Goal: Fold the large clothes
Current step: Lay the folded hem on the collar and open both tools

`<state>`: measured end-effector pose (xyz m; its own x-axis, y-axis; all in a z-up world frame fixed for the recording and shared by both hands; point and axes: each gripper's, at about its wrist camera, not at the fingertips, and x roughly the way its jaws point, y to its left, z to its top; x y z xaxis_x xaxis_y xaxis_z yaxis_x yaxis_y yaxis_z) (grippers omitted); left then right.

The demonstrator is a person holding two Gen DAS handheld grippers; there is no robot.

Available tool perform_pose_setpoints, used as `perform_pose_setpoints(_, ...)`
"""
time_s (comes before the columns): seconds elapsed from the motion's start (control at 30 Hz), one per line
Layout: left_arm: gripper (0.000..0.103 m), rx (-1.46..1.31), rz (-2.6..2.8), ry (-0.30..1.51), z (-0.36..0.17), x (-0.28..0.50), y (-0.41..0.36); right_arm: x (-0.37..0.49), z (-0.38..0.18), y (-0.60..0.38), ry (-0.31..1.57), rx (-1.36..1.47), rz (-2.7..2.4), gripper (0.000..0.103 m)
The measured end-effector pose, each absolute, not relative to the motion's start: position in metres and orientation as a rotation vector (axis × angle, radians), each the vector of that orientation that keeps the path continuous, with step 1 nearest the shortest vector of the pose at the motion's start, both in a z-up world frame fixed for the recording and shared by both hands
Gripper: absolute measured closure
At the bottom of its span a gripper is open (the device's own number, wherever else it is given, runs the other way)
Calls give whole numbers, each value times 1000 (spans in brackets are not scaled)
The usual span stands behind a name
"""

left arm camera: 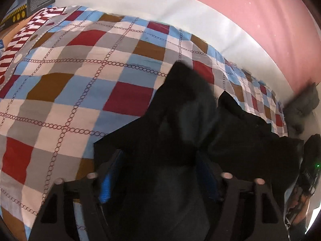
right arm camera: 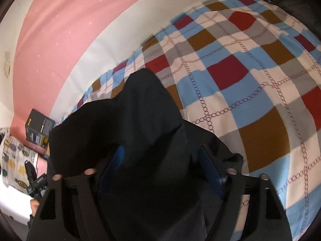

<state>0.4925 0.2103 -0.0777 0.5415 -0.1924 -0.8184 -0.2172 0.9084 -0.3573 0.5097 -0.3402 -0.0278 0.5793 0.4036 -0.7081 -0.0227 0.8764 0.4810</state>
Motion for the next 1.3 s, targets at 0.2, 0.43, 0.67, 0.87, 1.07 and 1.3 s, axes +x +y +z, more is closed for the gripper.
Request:
perform_pose_setpoints(0.2, 81, -308, 71, 803, -39, 492, 192, 504, -3, -343, 817, 346, 156, 91)
perform_pose_setpoints(0.43, 78, -215, 164, 841, -86, 529, 180, 534, -51, -334, 901, 291, 45, 88)
perform_pose_setpoints(0.67, 70, -199, 188, 862, -95, 532, 176, 537, -59, -330, 931, 237, 7, 79)
perform_pose_setpoints(0.87, 70, -276, 174, 817, -57, 486, 192, 492, -15, -333, 862, 189, 16, 70)
perform_pose_setpoints(1.07, 70, -298, 98, 726, -33, 388, 179, 402, 11, -319, 777, 170, 113, 70)
perform_pose_setpoints(1.3, 70, -255, 32, 858, -79, 351, 142, 354, -40, -291, 891, 112, 158, 70)
